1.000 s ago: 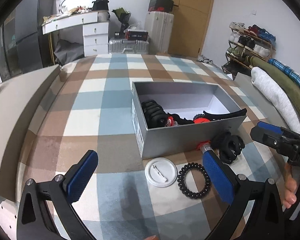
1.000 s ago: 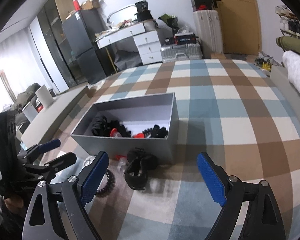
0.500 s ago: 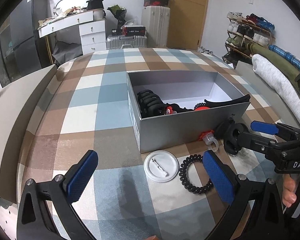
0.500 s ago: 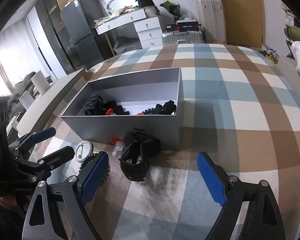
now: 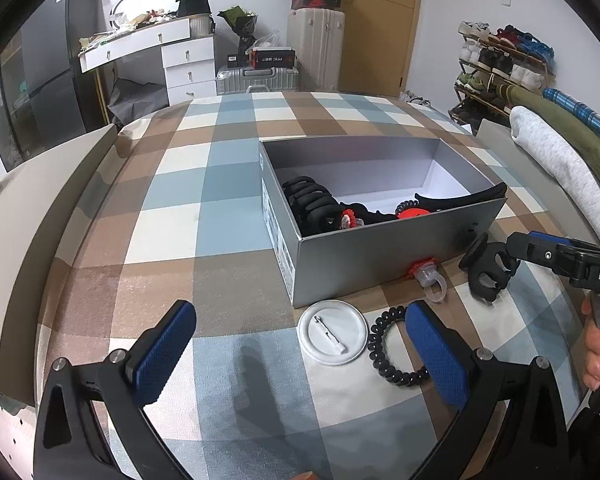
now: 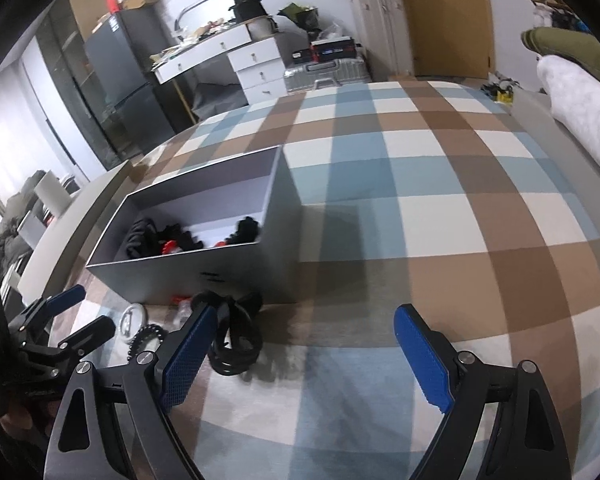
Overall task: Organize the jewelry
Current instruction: 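Grasp the large black claw clip with the right gripper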
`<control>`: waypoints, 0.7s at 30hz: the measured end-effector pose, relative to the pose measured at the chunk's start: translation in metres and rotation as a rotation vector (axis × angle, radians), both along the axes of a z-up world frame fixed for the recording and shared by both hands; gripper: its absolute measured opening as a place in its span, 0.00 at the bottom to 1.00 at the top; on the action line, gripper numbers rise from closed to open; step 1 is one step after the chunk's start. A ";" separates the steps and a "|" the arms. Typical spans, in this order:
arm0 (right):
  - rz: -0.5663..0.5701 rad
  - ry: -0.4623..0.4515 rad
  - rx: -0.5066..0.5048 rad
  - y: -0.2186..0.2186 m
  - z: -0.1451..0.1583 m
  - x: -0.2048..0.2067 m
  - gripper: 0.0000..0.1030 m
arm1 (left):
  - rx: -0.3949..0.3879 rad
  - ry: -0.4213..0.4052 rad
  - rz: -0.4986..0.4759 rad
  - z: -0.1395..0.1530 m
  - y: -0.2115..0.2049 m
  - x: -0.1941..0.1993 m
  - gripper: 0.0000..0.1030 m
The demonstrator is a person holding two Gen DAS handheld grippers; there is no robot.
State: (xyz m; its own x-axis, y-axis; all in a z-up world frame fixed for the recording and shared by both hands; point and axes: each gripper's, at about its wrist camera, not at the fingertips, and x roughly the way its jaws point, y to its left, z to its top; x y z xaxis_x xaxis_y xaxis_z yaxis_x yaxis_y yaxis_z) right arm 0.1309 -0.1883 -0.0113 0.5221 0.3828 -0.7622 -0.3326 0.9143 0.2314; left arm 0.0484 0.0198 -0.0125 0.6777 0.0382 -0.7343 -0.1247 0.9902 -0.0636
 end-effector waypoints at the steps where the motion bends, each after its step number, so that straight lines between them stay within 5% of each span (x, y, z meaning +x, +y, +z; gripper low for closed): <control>1: -0.003 0.005 -0.004 -0.002 -0.001 0.001 0.88 | 0.001 0.001 0.000 0.000 0.000 0.000 0.99; 21: 0.114 0.007 -0.066 0.027 -0.012 -0.010 0.86 | 0.004 0.015 -0.024 -0.002 -0.004 0.001 0.99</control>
State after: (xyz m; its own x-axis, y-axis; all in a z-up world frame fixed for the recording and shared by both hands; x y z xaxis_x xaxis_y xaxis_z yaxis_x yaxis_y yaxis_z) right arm 0.1209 -0.1617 -0.0237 0.4724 0.3885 -0.7911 -0.4337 0.8839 0.1751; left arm 0.0491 0.0155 -0.0143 0.6673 0.0250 -0.7444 -0.1017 0.9931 -0.0578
